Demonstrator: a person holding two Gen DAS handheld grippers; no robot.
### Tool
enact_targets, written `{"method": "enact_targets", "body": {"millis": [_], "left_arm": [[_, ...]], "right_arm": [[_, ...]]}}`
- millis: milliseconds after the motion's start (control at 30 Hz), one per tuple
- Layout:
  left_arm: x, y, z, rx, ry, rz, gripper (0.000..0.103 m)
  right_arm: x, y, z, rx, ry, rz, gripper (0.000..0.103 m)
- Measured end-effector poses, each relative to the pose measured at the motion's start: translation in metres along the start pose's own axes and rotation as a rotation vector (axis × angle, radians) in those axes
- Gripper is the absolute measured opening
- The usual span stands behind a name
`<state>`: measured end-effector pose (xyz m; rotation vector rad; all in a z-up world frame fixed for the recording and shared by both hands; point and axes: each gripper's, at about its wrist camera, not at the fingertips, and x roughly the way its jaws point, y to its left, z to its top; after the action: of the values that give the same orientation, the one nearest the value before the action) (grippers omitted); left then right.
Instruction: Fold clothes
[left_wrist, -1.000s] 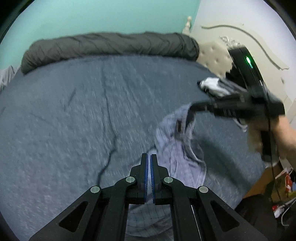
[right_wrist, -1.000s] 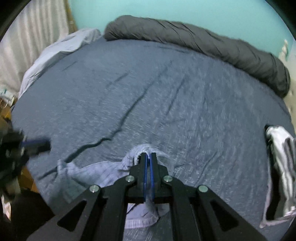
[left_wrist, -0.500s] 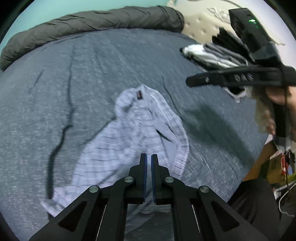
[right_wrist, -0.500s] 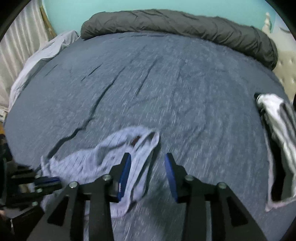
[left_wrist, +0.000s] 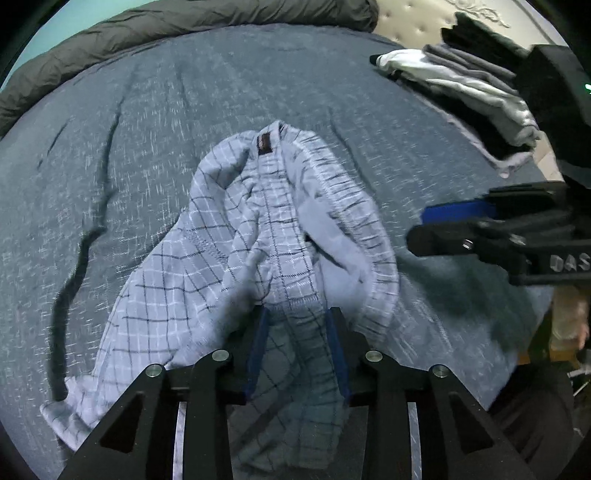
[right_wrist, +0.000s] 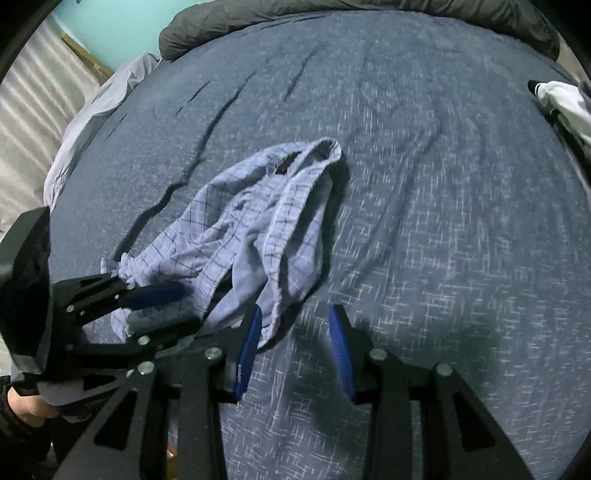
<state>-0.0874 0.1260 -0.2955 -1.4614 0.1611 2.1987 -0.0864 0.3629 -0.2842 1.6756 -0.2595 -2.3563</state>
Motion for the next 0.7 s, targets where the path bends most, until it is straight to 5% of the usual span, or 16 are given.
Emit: {"method": "enact_targets", "body": {"millis": [233, 567, 700], "left_arm": [[-0.010, 0.017, -0.003, -0.025, -0.032, -0.028, 0.000], [-0.030, 0.016, -0.005, -0.022, -0.043, -0.051, 0.001], [-0.023, 0.006, -0.002, -0.016, -0.038, -0.032, 0.026]], "right_arm": [[0.010, 0.009, 0.008, -0.017, -0.004, 0.028, 0.038], [0.036, 0.014, 0.015, 0.019, 0.016, 0.017, 0.038], [0.034, 0.014, 0.012, 0.027, 0.014, 0.023, 0.037]]}}
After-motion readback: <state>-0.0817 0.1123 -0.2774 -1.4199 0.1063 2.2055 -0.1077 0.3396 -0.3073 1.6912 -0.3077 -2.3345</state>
